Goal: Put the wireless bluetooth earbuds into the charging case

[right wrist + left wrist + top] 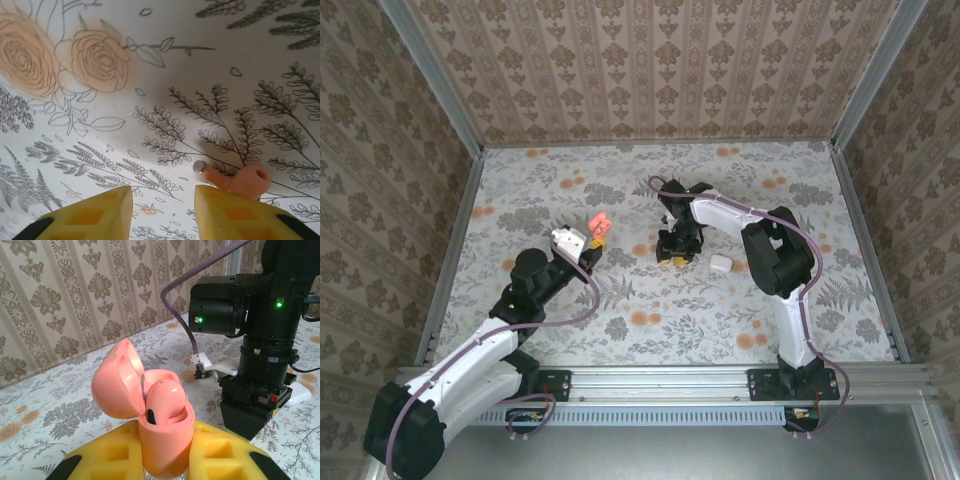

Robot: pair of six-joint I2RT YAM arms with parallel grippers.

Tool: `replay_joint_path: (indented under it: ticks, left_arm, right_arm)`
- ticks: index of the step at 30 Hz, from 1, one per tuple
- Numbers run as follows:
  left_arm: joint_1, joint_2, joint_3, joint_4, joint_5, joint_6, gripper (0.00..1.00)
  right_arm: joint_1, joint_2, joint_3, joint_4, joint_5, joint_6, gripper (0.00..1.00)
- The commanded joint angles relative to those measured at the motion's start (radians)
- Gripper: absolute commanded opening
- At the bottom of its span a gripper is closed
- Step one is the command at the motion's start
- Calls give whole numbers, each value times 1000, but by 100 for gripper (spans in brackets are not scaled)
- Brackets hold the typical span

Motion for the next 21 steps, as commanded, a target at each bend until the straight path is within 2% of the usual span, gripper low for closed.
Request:
replay_joint_path:
  ticks: [1,8,14,21]
  left_arm:
    - [4,-19,-11,10,-1,-14,8]
    - [7,-27,-8,-7,1,6,7]
    - [13,-19,-7,-2,8,8,8]
    - [14,-2,1,4,23,10,8]
  right_arm:
    - [-14,-49,-26,12,48,104,40]
    - [-14,-53,-22,39,92,147,39]
    - [-12,-142,-37,8,103,166,39]
    - [-44,-211,-134,1,128,297,40]
